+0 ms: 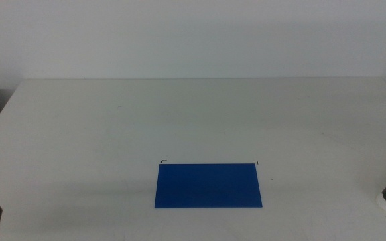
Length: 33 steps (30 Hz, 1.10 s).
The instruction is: Use one arm to grab the shoe from the table and place it on the mat.
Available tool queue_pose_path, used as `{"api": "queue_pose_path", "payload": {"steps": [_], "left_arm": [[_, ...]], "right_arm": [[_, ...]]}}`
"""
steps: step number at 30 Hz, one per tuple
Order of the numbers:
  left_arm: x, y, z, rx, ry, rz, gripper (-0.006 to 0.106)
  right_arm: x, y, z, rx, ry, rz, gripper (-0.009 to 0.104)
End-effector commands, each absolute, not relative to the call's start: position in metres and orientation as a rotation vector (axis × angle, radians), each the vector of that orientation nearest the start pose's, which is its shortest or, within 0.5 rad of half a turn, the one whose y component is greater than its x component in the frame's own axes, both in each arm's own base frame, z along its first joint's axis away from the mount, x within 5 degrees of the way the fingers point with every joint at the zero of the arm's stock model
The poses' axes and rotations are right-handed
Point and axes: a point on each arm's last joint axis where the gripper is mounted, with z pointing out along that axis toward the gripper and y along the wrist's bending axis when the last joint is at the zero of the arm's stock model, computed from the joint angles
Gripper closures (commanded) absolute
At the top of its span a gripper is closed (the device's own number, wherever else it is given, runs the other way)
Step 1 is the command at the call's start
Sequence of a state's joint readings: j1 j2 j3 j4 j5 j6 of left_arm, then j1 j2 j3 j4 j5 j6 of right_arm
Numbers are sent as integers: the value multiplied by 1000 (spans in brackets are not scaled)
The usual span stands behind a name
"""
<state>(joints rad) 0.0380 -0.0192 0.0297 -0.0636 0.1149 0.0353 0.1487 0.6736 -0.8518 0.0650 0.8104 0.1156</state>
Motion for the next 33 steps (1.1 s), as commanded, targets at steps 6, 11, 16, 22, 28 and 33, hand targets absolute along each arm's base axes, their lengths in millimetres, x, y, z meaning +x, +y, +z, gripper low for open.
{"api": "queue_pose_path", "payload": {"steps": [6,11,16,22,28,33], "left_arm": [[56,2,200,-64,1525,-18,7],[56,2,200,-64,1525,-18,7],[56,2,200,-64,1525,-18,7],[56,2,200,-64,1525,-18,7],[56,2,200,-64,1525,-18,7],[56,2,200,-64,1525,-18,7]], "right_arm": [[162,25,405,398,2229,362,8],[192,12,388,735,2287,177,8],[218,1,367,929,2301,12,8],[242,1,343,947,2389,-54,8],[258,-7,323,1002,2450,-116,8],[261,-20,319,1064,2438,-143,8]]}}
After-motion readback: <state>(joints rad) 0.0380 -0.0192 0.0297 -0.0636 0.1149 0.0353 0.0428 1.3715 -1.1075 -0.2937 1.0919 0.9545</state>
